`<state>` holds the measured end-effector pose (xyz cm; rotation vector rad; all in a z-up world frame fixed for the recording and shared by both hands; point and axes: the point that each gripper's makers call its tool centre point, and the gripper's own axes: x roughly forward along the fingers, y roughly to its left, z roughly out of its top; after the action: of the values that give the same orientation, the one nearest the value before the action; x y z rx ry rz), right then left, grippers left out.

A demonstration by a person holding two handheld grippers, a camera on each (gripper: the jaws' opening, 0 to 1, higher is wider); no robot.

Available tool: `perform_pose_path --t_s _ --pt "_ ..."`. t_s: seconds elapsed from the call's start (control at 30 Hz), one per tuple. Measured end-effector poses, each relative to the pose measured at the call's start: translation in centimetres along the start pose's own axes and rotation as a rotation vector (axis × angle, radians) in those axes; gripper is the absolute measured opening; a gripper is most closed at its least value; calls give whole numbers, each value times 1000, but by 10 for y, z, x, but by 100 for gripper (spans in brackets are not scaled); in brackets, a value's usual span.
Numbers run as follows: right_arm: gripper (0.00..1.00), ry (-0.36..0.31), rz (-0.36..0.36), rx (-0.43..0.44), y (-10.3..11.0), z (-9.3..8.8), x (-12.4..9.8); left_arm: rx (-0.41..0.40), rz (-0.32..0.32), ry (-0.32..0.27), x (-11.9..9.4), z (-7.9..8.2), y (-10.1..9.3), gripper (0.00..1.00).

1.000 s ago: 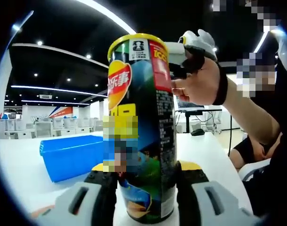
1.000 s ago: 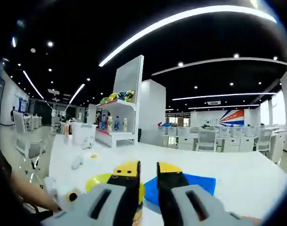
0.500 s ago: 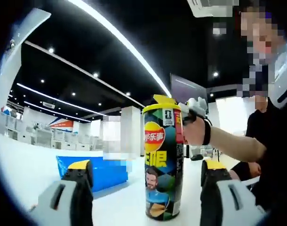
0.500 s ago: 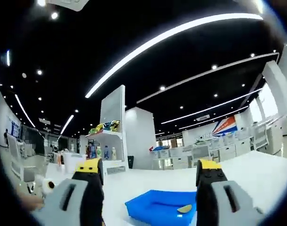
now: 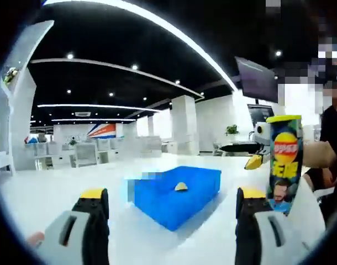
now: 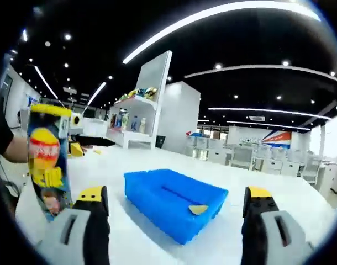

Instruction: Open the lid of the chip container on the table, take out the chips, place them into the box in front of the container, and close the lid

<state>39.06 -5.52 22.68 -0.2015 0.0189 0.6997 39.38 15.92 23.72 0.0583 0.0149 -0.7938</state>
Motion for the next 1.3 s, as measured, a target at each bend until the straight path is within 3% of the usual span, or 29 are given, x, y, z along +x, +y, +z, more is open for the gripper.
perform_pose_path --t_s 0.1,0.2,0.37,0.4,0.43,0.47,0.53,0.6,0.7,0.83,0.87,0.93,0.97,1.0,1.07,1.17,1.3 --pt "97 30 35 70 -2 -25 20 -46 -18 40 26 -24 2 95" --pt "97 47 90 159 0 -45 38 -108 -34 33 45 -35 -4 95" --pt "97 35 73 244 -12 -65 55 -144 -66 15 60 -53 -6 88" --pt "97 35 75 250 -13 -68 58 -135 -68 37 62 -58 -6 88" --pt "97 61 73 226 -8 -70 56 -46 -63 92 62 -63 -7 86" --pt "97 73 82 151 -6 -70 58 -41 -83 44 65 -57 -11 83" --pt "96 44 86 174 -4 -65 64 -61 -86 75 67 -62 -15 78" --pt "93 52 83 239 -1 -63 67 -48 -85 51 66 -59 -17 74" --pt "91 0 80 259 0 -51 72 -35 -78 42 69 -56 -21 64" --pt "75 57 -3 145 -13 -62 73 -9 -77 52 70 -58 -24 63" --pt "71 75 -27 123 -18 -66 72 -24 -78 39 72 -55 -20 63" --pt "69 69 -4 143 -12 -66 75 -70 -36 30 78 -51 -11 59" --pt "66 92 -12 129 -12 -68 75 -67 14 40 80 -52 -2 54" --pt "62 106 -22 129 -13 -68 74 -55 5 46 79 -53 -4 52" --pt "50 130 -51 129 -19 -73 72 -24 49 36 79 -52 6 46" --pt "48 122 -45 119 -18 -73 73 33 65 29 80 -51 7 42" --pt "47 126 -46 115 -19 -74 74 25 59 35 80 -52 10 42"
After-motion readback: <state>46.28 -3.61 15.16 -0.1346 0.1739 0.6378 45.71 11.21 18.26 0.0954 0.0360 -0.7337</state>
